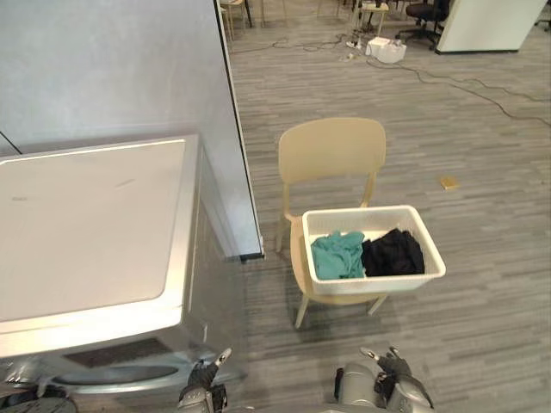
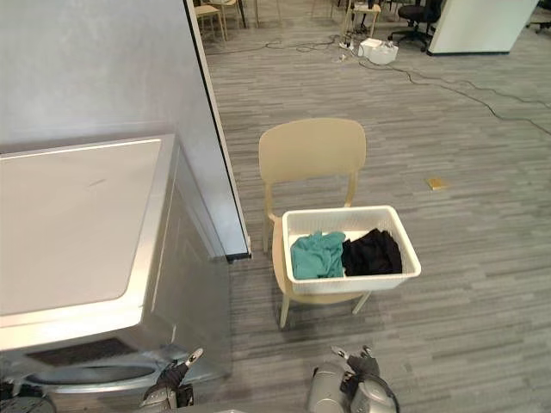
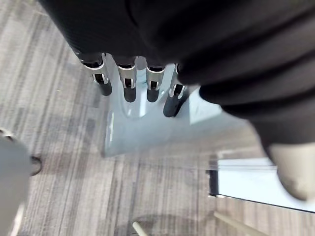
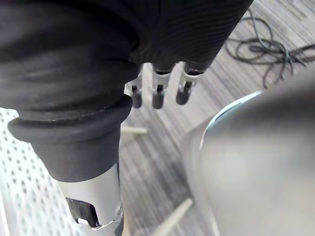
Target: Pick up the laundry basket with both hands and put the clothes into the washing machine.
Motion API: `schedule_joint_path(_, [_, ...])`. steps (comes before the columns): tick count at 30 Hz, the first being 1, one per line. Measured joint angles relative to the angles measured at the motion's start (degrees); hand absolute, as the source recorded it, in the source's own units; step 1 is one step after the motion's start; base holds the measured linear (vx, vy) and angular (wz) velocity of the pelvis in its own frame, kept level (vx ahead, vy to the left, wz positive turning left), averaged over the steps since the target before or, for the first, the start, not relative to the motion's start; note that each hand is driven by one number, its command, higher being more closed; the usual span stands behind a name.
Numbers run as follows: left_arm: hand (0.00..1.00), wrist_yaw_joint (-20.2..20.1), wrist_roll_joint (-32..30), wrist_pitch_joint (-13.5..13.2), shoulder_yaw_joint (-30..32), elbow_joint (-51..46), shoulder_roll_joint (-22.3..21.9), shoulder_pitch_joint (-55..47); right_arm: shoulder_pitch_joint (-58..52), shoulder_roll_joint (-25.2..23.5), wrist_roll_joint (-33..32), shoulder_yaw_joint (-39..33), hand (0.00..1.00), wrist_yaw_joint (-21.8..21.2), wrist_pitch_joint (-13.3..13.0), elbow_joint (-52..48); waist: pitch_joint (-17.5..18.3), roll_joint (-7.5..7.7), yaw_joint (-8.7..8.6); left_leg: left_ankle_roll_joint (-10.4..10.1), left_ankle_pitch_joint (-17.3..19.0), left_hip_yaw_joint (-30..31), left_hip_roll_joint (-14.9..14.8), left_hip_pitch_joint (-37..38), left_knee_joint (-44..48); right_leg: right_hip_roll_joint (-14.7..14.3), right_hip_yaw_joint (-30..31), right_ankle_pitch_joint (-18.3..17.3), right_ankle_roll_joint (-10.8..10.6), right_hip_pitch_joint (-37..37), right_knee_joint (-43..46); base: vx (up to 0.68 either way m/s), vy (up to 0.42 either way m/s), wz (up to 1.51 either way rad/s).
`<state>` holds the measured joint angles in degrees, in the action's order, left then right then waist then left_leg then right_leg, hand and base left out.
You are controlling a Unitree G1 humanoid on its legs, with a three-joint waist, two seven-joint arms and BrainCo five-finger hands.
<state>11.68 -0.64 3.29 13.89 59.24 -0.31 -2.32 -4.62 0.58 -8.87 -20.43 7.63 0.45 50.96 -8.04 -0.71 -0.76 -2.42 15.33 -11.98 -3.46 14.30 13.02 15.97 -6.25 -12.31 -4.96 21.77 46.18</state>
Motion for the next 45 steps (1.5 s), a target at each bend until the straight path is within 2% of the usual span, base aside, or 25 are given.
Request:
schedule_joint_path(1, [0.00, 0.44, 0.30, 1.00, 0.37, 0.02, 0.81, -0.49, -1.04, -0.42, -0.04, -1.70, 0.00, 0.04, 0.18, 0.88, 0.79, 1.35, 0.07, -2.03, 0.61, 1.34, -0.92, 0.44, 0.62, -0.30, 1.32, 5.68, 1.90, -1.40, -13.96, 0.53, -0.508, 0.71])
schedule_joint_path(2, [0.00, 1.08, 0.62, 2.29, 1.01, 0.72, 2.37, -0.41, -2.22, -0.30, 0.06, -3.22, 0.00, 0.08, 0.16, 2.90, 0.85, 2.57, -0.40, -4.05, 1.80, 3.67, -1.01, 0.37, 2.32, -0.73, 5.55, 12.05, -2.17, -3.72, -21.58, 0.45, -0.476, 0.60])
schedule_joint_path(4, [0.00, 0.71, 0.35, 1.50, 2.17, 1.62, 0.84, -0.49, -1.64, 1.58, 0.15, -7.00, 0.00, 0.21, 0.69, 5.85, 0.63, -0.10, 0.42, -3.88, 0.70, 6.93, -4.08, -1.91, 5.31, -3.67, 7.02, 11.20, -2.82, -4.99, -22.08, 0.36, -0.421, 0.25])
schedule_joint_path(5, [0.00, -0.07, -1.17, -0.25, 1.94, 1.62, 0.35, -0.80, -1.61, 1.94, 0.34, -9.92, 0.00, 0.26, 1.17, 7.48, 0.58, -0.21, 0.63, -4.02, 0.86, 8.08, -4.03, -0.84, 1.66, -3.88, 6.86, 10.53, -2.72, -6.67, -22.74, 0.28, -0.352, 0.13])
schedule_joint_path(6, [0.00, -0.62, -1.79, -0.84, 1.96, 1.58, 0.01, -0.57, -1.52, 2.08, 0.42, -11.11, 0.00, 0.25, 1.24, 8.33, 0.57, -0.25, 0.61, -4.10, 0.61, 8.21, -4.03, -0.23, -1.10, -4.05, 6.16, 10.50, -2.68, -7.58, -23.01, 0.20, -0.263, 0.17])
schedule_joint_path(7, [0.00, -1.04, -2.57, -1.67, 2.02, 1.37, -0.59, -0.26, -1.52, 2.17, 0.51, -12.51, 0.00, 0.22, 1.42, 9.01, 0.71, -0.53, 0.60, -4.01, -2.44, 8.25, -4.20, 0.20, -4.92, -4.90, 5.46, 10.49, -2.69, -8.85, -23.49, 0.10, -0.176, -0.03])
schedule_joint_path(8, [0.00, -1.69, -2.86, -2.55, 2.71, 1.01, -0.81, -0.52, -1.43, 2.41, 0.59, -12.98, 0.00, 0.17, 1.60, 9.39, 1.18, -0.88, 1.15, -4.07, -3.55, 6.66, -4.95, 0.67, -4.52, -6.48, 4.93, 9.91, -2.58, -9.91, -23.98, 0.09, -0.215, -0.11])
schedule_joint_path(11, [0.00, -1.62, -2.53, -2.65, 6.77, 0.94, -0.52, -0.87, -1.49, 1.47, 1.12, -13.97, 0.00, -0.18, 2.32, 11.39, 2.36, 0.47, 0.94, -4.15, -3.59, 7.90, -6.71, -0.61, -0.98, -7.65, 3.31, 9.21, -2.16, -13.10, -28.40, 0.03, -0.179, 0.10])
schedule_joint_path(13, [0.00, -1.66, -2.06, -2.65, 7.00, 1.02, -0.31, -2.15, -1.82, 1.21, 1.77, -15.88, 0.00, -0.16, 2.33, 13.35, 2.52, 0.41, 0.49, -4.17, -3.61, 10.67, -8.24, -3.86, 4.18, -8.42, 0.66, 10.04, -1.22, -16.57, -32.81, -0.02, -0.115, 0.53])
schedule_joint_path(16, [0.00, -1.63, -0.89, -2.61, 7.74, 0.90, 0.28, -2.96, -1.37, 0.95, 1.72, -15.83, 0.00, -0.22, 2.29, 13.50, 2.42, -0.09, 0.20, -3.92, -3.93, 10.61, -9.72, -8.62, 12.39, -9.41, -0.95, 10.93, -0.57, -18.43, -35.71, -0.03, -0.106, 0.28])
schedule_joint_path(19, [0.00, -1.63, -1.15, -2.48, 5.47, 1.01, 1.06, -2.62, -1.28, 0.95, 1.50, -15.47, 0.00, -0.19, 2.17, 13.16, 2.06, -0.05, 0.02, -3.86, -6.96, 4.51, -11.44, -10.67, 16.44, -8.75, -3.16, 11.13, -0.31, -20.63, -36.63, -0.02, -0.092, 0.32])
schedule_joint_path(21, [0.00, -1.65, -1.32, -2.40, 3.35, 1.09, 1.08, -2.27, -1.55, 0.96, 1.01, -14.77, 0.00, -0.16, 2.01, 12.00, 2.04, -0.16, -0.29, -4.10, -7.01, 2.33, -11.63, -10.44, 15.06, -8.43, -4.04, 11.21, -0.12, -21.19, -37.09, 0.00, -0.037, 0.44])
schedule_joint_path(22, [0.00, -1.69, -1.77, -2.32, 1.35, 1.17, 0.94, -1.53, -1.57, 0.97, 0.27, -13.36, 0.00, -0.13, 2.00, 10.96, 1.80, -0.58, -0.63, -5.11, -5.97, 2.09, -10.92, -10.35, 13.13, -7.77, -4.98, 11.51, 0.15, -21.41, -37.61, -0.02, 0.025, 0.49])
schedule_joint_path(23, [0.00, -1.74, -2.41, -2.30, -1.02, 1.22, 1.00, -1.42, -1.56, 1.51, -0.10, -11.04, 0.00, -0.13, 2.13, 9.14, 1.63, -0.91, -0.77, -4.43, -5.11, 2.28, -8.52, -9.28, 8.91, -6.77, -5.25, 11.79, 0.28, -21.36, -37.70, -0.03, 0.065, 0.46])
schedule_joint_path(24, [0.00, -1.72, -2.46, -2.31, -1.99, 1.19, 1.04, -1.34, -1.74, 1.76, -0.10, -9.36, 0.00, -0.17, 2.12, 7.49, 1.59, -0.98, -0.98, -3.45, -4.82, 1.95, -7.74, -8.38, 6.42, -6.76, -5.29, 11.37, -0.36, -21.18, -37.45, -0.06, 0.112, 0.35])
schedule_joint_path(25, [0.00, -1.68, -2.52, -2.29, -2.97, 1.19, 0.95, -1.40, -2.04, 1.66, -0.10, -4.19, 0.00, -0.25, 2.09, 1.55, 1.62, -1.19, -1.34, -3.38, -3.28, 2.00, -7.38, -6.34, 0.91, -6.89, -5.00, 10.99, -0.89, -19.57, -35.79, -0.06, 0.114, 0.16])
schedule_joint_path(26, [0.00, -1.68, -2.54, -2.27, -2.94, 1.20, 0.94, -1.18, -1.91, 1.51, -0.10, -1.98, 0.00, -0.33, 2.02, -1.11, 1.49, -1.10, -1.32, -4.83, -2.42, 2.40, -7.27, -6.25, -0.42, -6.88, -4.73, 10.97, -0.99, -18.62, -34.98, -0.07, 0.110, -0.02])
schedule_joint_path(27, [0.00, -1.69, -2.62, -2.25, -3.03, 1.03, 1.22, -0.54, -1.82, 1.16, -0.09, 1.03, 0.00, -0.41, 1.74, -5.32, 1.10, -0.64, -1.01, -5.01, -2.36, 2.25, -6.40, -6.31, -0.54, -6.31, -3.66, 11.27, -1.10, -17.77, -33.64, -0.08, 0.121, -0.18])
schedule_joint_path(28, [0.00, -1.72, -2.82, -2.25, -3.28, 1.04, 1.76, -0.05, -2.14, 0.95, -0.08, 5.14, 0.00, -1.08, 1.05, -10.54, 0.24, 0.55, -0.84, -5.17, -2.47, 1.80, -5.59, -6.00, -0.40, -5.66, -2.86, 11.69, -1.53, -17.46, -32.98, -0.09, 0.123, -0.26])
schedule_joint_path(30, [0.00, -1.70, -2.90, -2.26, -3.30, 1.05, 2.32, -0.35, -4.25, 0.92, -0.08, 8.80, 0.00, -2.05, 1.05, -17.20, 0.15, 0.59, -0.42, -4.76, -2.23, 0.70, -5.00, -5.34, -0.27, -5.52, -1.27, 11.70, -1.54, -17.46, -32.99, -0.04, 0.093, -0.23])
schedule_joint_path(31, [0.00, -1.72, -3.38, -2.25, -3.30, 1.05, 2.43, -0.43, -6.44, 1.14, -0.03, 11.21, 0.00, -3.33, 1.16, -22.19, 0.64, 1.23, -0.39, -4.53, -2.11, 0.28, -4.75, -4.92, -0.42, -5.51, -0.66, 11.83, -1.70, -17.48, -33.27, 0.02, 0.058, -0.30])
schedule_joint_path(34, [0.00, -1.83, -4.67, -2.25, -4.48, 1.52, 3.00, -0.58, -10.20, 2.74, -0.04, 15.60, 0.00, -8.00, 1.13, -36.41, 0.86, 0.55, -1.10, -4.47, -2.13, -0.94, -4.57, -4.58, -1.05, -6.18, 0.93, 13.42, -2.03, -17.15, -35.86, 0.03, 0.035, -0.34])
schedule_joint_path(37, [0.00, -2.94, -5.09, -2.27, -4.77, 2.07, 2.92, -1.08, -11.64, 4.40, -2.09, 17.10, 0.00, -11.28, -0.65, -49.44, 1.32, -0.53, -1.50, -4.30, -2.23, -0.33, -4.69, -4.52, -1.20, -7.33, 2.52, 15.89, -2.13, -17.78, -40.10, 0.04, 0.015, -0.36])
schedule_joint_path(40, [0.00, -3.13, -6.41, -2.38, -4.88, 2.07, 2.86, -1.16, -11.43, 5.90, -4.01, 16.91, 0.00, -13.34, -4.24, -54.67, 1.78, -0.46, -1.56, -4.25, -2.26, 0.96, -4.76, -4.42, -1.69, -7.83, 2.60, 18.11, -2.09, -19.46, -44.49, 0.02, 0.006, -0.14])
schedule_joint_path(45, [0.00, -4.19, -6.88, -2.50, -7.68, 2.00, 3.76, -1.11, -10.33, 6.93, 0.77, 17.01, 0.00, -12.32, -4.12, -52.03, 2.75, 0.52, -1.39, -4.23, -2.27, 2.03, -4.57, -5.91, -3.29, -7.78, 0.91, 21.99, -1.90, -21.10, -51.31, -0.02, -0.001, 0.11])
